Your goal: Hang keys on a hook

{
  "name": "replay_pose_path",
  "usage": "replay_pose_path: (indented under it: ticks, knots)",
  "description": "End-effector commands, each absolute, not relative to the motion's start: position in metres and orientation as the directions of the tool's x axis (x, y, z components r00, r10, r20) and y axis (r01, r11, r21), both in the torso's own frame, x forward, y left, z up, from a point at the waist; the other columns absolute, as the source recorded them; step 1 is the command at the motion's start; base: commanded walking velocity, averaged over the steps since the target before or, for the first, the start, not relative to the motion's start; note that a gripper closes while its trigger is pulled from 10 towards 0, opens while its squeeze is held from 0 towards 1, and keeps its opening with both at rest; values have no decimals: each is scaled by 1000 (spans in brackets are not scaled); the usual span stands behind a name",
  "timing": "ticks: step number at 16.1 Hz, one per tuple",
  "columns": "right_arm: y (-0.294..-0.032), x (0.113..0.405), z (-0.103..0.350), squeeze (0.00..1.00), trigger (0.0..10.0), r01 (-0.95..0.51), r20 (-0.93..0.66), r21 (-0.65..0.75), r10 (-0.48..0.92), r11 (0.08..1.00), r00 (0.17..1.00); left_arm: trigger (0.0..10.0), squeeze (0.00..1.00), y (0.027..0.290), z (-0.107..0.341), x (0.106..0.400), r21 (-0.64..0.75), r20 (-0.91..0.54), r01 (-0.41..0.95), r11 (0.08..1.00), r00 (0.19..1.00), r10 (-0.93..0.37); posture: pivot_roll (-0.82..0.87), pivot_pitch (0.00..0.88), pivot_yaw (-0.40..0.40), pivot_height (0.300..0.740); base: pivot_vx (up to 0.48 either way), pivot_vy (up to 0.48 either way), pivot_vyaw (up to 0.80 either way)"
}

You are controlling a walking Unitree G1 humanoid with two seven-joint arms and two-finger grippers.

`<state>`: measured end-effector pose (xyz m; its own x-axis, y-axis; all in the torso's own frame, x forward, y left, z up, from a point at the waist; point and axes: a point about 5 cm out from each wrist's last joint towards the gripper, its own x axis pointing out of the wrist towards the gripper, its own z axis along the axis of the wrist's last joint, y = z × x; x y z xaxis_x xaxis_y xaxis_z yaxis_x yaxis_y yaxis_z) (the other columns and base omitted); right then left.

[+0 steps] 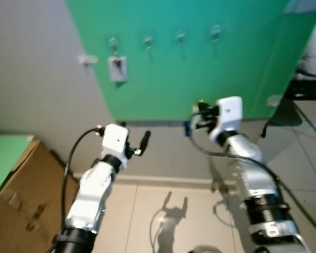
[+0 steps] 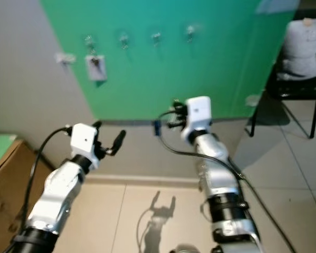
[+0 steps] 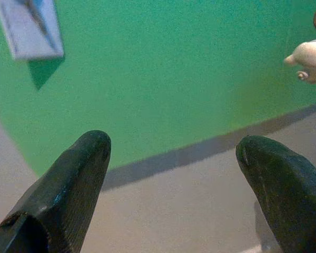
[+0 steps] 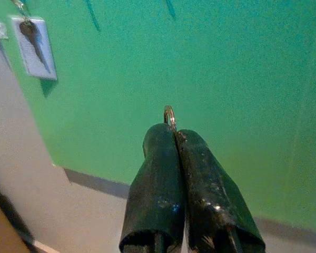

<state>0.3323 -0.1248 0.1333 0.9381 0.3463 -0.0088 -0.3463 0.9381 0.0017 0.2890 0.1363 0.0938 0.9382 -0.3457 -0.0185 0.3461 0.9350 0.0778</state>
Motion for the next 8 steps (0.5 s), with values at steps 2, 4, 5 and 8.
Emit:
replay_pose_path:
  ticks: [2, 4, 5, 8]
  knots:
    - [-124, 333, 139, 0, 0, -354, 2, -11, 354, 935, 935, 10000, 0, 140, 93, 290, 75, -28, 319, 945, 948, -318, -190, 0, 128, 740, 0, 0, 0]
    - [-123, 333, 140, 0, 0, -356, 1, -11, 356, 934, 934, 10000, 0, 141, 94, 291, 85, -28, 317, 945, 948, -316, -189, 0, 128, 740, 0, 0, 0]
    - [-123, 333, 140, 0, 0, -357, 2, -10, 357, 934, 934, 10000, 0, 141, 94, 291, 75, -26, 324, 943, 946, -323, -190, 0, 128, 740, 0, 0, 0]
    - [-123, 332, 139, 0, 0, -354, 3, -3, 354, 935, 935, 10000, 0, 143, 97, 291, 54, -6, 319, 946, 948, -319, -191, 0, 124, 740, 281, 0, 0]
